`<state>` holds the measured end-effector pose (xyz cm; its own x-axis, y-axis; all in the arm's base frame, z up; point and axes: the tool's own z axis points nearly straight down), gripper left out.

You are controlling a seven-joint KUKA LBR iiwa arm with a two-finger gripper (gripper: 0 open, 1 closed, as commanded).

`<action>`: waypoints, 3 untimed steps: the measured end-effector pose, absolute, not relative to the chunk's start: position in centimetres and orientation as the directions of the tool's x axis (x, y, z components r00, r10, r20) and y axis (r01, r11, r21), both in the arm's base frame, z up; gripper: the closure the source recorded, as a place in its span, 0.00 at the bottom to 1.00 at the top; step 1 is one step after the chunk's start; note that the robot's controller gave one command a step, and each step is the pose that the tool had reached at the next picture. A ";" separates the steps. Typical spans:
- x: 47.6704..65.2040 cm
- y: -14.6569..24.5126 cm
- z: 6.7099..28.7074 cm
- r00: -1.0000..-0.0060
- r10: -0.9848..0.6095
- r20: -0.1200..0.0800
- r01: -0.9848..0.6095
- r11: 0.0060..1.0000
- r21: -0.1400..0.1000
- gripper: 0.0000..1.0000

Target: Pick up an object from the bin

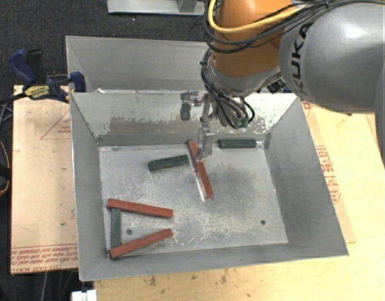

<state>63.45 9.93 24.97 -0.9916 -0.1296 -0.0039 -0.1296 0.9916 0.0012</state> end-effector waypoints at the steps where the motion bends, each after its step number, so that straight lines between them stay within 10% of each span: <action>1: 62.7 10.2 20.0 -0.993 -0.116 -0.009 -0.116 0.993 0.001 0.00; 2: 58.8 10.8 15.9 -0.998 -0.060 0.000 -0.060 0.998 0.001 0.00; 3: 61.0 9.1 11.9 -0.990 -0.144 -0.006 -0.144 0.990 0.002 0.00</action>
Offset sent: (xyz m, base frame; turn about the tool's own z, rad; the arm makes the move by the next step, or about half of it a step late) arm -0.0569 0.0102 -0.0975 0.0843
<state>60.95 9.11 11.90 -0.9895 -0.1443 -0.0060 -0.1443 0.9895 0.0015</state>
